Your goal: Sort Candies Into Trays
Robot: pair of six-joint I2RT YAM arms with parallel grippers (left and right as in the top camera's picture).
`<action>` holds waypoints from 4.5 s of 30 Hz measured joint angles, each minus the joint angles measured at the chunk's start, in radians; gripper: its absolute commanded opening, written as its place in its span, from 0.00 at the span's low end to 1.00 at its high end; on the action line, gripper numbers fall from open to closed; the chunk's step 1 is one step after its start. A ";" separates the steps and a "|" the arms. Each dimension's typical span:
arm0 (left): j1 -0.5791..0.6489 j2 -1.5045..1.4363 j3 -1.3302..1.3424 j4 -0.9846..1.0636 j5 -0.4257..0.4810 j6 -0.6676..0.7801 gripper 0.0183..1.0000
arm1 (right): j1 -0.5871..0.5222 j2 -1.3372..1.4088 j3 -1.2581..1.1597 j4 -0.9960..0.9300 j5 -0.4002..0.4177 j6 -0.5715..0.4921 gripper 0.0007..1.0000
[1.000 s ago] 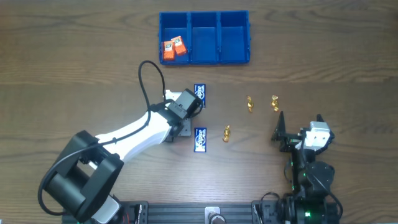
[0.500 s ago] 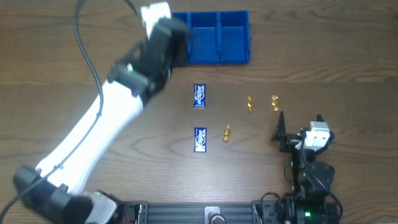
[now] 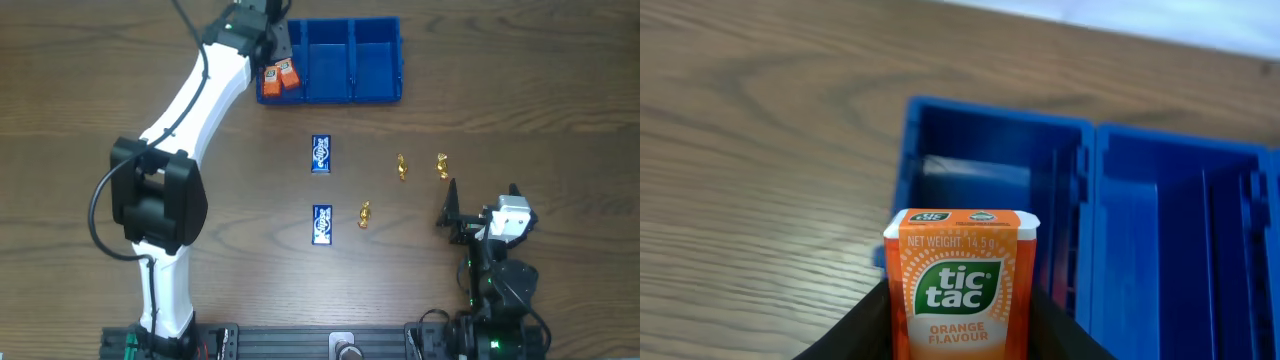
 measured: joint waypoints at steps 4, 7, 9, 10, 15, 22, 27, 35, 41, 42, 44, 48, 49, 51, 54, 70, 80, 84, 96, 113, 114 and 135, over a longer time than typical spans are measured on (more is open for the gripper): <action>-0.010 0.009 0.000 -0.009 0.022 0.011 0.29 | 0.000 0.000 0.000 0.000 0.000 0.000 1.00; -0.015 0.013 0.002 -0.030 0.031 0.023 0.32 | 0.000 0.000 0.000 0.000 0.000 0.000 1.00; -0.018 0.015 0.002 -0.035 0.035 0.026 0.41 | 0.000 0.000 0.000 0.000 0.000 0.000 1.00; -0.018 0.015 0.002 -0.038 0.037 0.026 0.54 | 0.000 0.000 0.000 0.000 0.000 0.000 1.00; -0.018 0.015 0.004 -0.055 0.037 0.038 1.00 | 0.000 0.000 0.000 0.000 0.000 0.000 1.00; -0.003 -0.142 -0.036 -0.037 0.034 0.043 1.00 | 0.000 0.000 0.000 0.000 0.000 0.000 1.00; 0.041 -0.666 -0.262 0.190 0.019 0.121 1.00 | 0.000 0.000 0.000 0.000 0.000 0.000 1.00; 0.177 -1.351 -0.876 0.375 0.041 0.254 1.00 | 0.000 -0.001 0.000 0.000 0.000 0.000 1.00; 0.250 -1.809 -1.353 0.417 0.050 0.266 1.00 | 0.000 0.000 0.000 0.000 0.000 0.000 1.00; 0.258 -1.878 -1.424 0.436 0.049 0.266 1.00 | 0.000 0.000 0.000 0.000 0.000 0.000 1.00; 0.267 -1.977 -1.537 0.476 0.050 0.270 1.00 | 0.000 0.000 0.000 0.000 0.000 0.000 1.00; 0.270 -2.133 -1.744 0.565 0.061 0.274 1.00 | 0.000 0.000 0.000 0.000 0.000 0.000 1.00; 0.270 -2.152 -1.786 0.600 0.071 0.276 1.00 | 0.000 0.000 0.000 0.000 0.000 0.000 1.00; 0.270 -2.157 -1.835 0.624 0.087 0.277 1.00 | 0.000 0.000 0.000 0.000 0.000 0.000 1.00; 0.269 -2.157 -1.889 0.625 0.101 0.277 1.00 | 0.000 0.000 0.000 0.000 0.000 0.000 1.00; 0.190 -2.158 -1.894 0.531 0.121 0.277 1.00 | 0.000 0.000 0.000 0.000 0.000 0.000 1.00; 0.190 -2.158 -1.894 0.531 0.121 0.277 1.00 | 0.000 0.000 0.000 0.000 0.000 0.000 1.00; 0.190 -2.158 -1.894 0.531 0.121 0.277 1.00 | 0.000 0.000 0.000 0.000 0.000 0.000 1.00; 0.190 -2.158 -1.894 0.531 0.121 0.277 1.00 | 0.000 0.007 -0.001 0.089 -0.082 0.092 1.00; 0.190 -2.161 -1.893 0.529 0.124 0.280 1.00 | 0.309 1.035 0.972 -0.680 -0.565 0.240 1.00; 0.190 -2.161 -1.893 0.528 0.124 0.280 1.00 | 0.366 1.080 1.015 -0.721 -0.533 0.246 1.00; 0.190 -2.161 -1.893 0.528 0.124 0.280 1.00 | 0.872 1.734 1.103 -0.769 -0.108 0.652 1.00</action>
